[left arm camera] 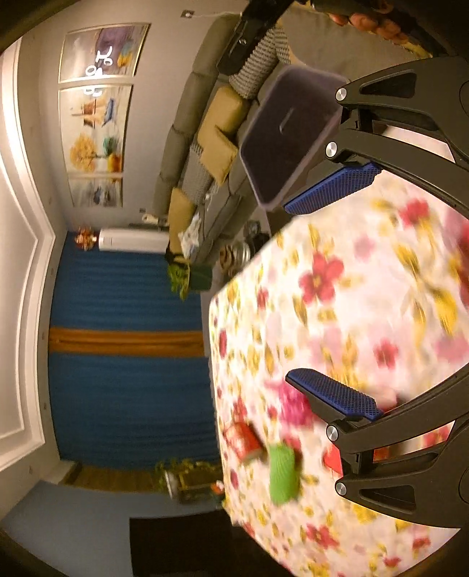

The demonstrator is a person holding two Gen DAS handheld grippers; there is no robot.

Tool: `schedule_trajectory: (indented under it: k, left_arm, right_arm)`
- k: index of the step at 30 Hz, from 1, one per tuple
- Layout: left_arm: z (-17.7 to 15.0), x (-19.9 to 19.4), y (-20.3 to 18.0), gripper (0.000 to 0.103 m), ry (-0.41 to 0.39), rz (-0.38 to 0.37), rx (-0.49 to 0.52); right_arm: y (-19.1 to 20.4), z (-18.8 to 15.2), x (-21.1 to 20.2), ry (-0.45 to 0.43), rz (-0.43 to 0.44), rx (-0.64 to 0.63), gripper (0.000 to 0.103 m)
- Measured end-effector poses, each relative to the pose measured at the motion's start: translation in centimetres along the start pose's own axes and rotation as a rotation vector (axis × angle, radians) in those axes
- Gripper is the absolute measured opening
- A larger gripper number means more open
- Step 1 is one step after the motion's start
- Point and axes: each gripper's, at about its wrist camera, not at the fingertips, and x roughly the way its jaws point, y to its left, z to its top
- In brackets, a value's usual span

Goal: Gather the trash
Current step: 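Move both open tools back toward the red cup on the bed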

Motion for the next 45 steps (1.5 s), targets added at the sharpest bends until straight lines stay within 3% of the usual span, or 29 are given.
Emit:
schedule_trajectory:
  k: [9, 14, 21, 29, 35, 42, 45]
  left_arm:
    - [-2.1, -3.6, 9.2, 0.086, 0.006, 0.143, -0.052]
    - [-3.0, -4.6, 13.4, 0.085, 0.012, 0.151, -0.080]
    - [-3.4, -3.1, 17.1, 0.075, 0.092, 0.058, -0.105]
    - [-4.0, 0.7, 17.7, 0.059, 0.211, -0.084, -0.112]
    - [-4.7, 2.6, 18.1, 0.035, 0.272, -0.167, -0.149]
    - [-4.6, 2.8, 18.0, 0.018, 0.274, -0.253, -0.167]
    - [-4.7, 3.0, 17.9, 0.004, 0.284, -0.290, -0.184]
  right_arm:
    - [6.3, -1.7, -0.1, 0.036, 0.106, -0.047, 0.087]
    - [10.1, -2.8, 0.5, 0.060, 0.159, -0.063, 0.087]
    - [14.2, -3.6, 1.4, 0.086, 0.202, -0.102, 0.087]
    - [16.7, -4.0, 3.1, 0.100, 0.218, -0.135, 0.087]
    - [17.6, -3.9, 4.3, 0.110, 0.225, -0.153, 0.087]
    - [18.6, -4.2, 5.5, 0.131, 0.243, -0.169, 0.087]
    - [19.0, -4.2, 5.8, 0.139, 0.247, -0.178, 0.087]
